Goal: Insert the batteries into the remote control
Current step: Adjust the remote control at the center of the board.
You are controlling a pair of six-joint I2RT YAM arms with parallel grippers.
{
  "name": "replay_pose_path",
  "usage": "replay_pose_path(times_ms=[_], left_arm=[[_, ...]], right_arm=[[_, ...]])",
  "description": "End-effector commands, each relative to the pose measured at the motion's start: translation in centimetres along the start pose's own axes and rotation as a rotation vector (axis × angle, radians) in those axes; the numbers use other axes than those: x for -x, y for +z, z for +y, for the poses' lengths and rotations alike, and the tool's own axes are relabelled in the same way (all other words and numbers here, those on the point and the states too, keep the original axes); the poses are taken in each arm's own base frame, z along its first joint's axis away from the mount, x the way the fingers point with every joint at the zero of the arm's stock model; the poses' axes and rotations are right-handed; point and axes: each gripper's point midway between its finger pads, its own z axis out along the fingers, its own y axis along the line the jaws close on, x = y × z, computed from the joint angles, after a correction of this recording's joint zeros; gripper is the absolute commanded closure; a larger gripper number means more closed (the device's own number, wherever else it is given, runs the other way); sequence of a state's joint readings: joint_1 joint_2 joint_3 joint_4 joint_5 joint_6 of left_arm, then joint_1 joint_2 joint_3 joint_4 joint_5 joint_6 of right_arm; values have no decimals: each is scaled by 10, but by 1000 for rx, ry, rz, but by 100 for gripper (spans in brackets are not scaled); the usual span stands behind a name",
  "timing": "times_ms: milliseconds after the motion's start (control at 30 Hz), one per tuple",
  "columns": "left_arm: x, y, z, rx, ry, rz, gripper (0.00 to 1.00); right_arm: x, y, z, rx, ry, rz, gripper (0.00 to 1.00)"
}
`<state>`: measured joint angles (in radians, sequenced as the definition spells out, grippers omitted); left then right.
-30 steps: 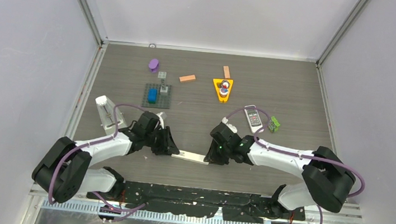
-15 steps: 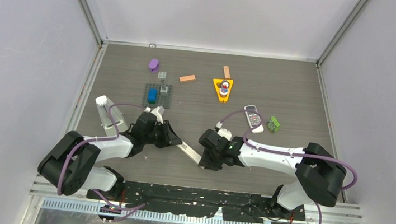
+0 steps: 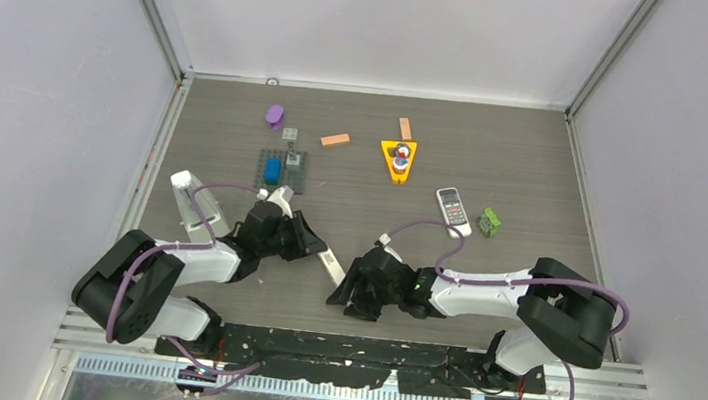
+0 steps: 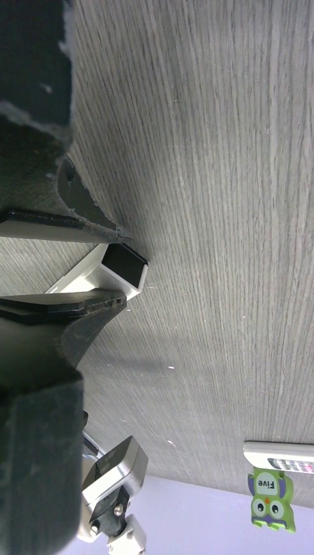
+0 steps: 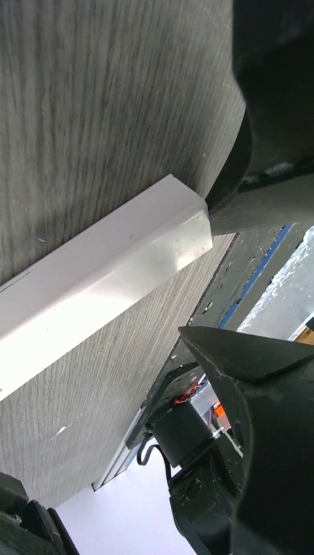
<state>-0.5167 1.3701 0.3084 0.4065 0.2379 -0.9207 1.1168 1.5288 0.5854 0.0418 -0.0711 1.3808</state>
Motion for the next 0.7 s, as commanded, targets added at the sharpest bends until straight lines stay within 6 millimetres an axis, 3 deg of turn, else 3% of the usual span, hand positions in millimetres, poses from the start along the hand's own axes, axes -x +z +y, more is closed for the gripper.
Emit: replay_pose_path(times_ms=[0, 200, 500, 667], left_arm=[[-94, -33, 61, 237, -50, 349, 100], [-71, -40, 48, 242, 40, 290, 85], [-22, -59, 0, 161, 146, 146, 48], [1, -71, -17, 148, 193, 61, 34]], right_arm=[[24, 1, -106, -371, -91, -161, 38], [49, -28, -85, -394, -208, -261, 35], [85, -91, -14, -209, -462, -433, 36], [91, -103, 1, -187, -584, -426, 36]])
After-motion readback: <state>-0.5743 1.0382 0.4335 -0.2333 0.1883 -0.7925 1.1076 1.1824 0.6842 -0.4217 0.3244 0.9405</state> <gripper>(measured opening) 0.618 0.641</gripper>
